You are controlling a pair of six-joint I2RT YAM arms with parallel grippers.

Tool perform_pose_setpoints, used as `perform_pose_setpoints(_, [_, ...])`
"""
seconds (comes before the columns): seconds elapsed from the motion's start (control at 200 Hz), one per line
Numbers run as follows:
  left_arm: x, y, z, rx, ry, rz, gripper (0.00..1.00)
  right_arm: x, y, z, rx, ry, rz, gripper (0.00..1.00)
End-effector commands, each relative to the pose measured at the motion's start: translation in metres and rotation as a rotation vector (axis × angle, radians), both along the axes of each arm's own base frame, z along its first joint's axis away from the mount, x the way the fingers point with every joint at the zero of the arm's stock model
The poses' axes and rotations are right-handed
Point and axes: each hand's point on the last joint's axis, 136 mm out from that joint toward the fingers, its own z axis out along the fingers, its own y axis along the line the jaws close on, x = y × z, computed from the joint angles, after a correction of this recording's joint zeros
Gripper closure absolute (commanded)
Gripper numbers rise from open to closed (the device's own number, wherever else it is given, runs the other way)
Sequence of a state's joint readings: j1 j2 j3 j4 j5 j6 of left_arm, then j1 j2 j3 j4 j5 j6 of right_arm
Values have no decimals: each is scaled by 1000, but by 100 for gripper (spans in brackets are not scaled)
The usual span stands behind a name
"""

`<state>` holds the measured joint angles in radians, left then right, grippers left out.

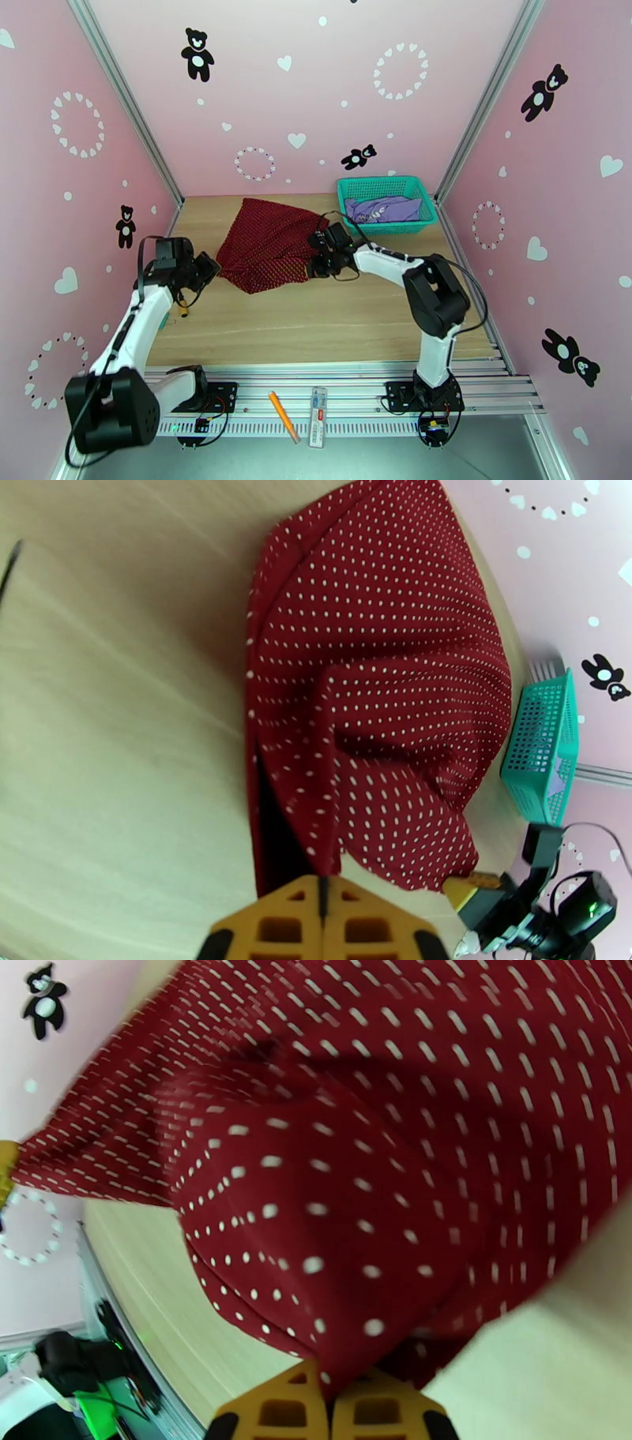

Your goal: Fold and stack the mixed laundry pile

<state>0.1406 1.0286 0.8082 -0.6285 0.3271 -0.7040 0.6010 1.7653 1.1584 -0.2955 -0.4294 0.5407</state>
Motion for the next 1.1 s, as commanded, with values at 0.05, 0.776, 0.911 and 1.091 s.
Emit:
perform_pose_setpoints(0.05, [-39,14,-6,58,21,114,100,-8,-27,57,41,-206,-116,100])
perform_pose_setpoints(0.776, [-104,-2,-84,-68,194,188,100,-127,-126,10,-37,-85,-244,100])
perform_pose_setpoints(0.911, [-99,-11,-90,-118,183,157,100,-131,-124,3,-34,-60,-231,100])
perform_pose_setpoints(1.091, [-89,-19,-70,-135,131,94,25,-129,-114,6,3,-52,-200,100])
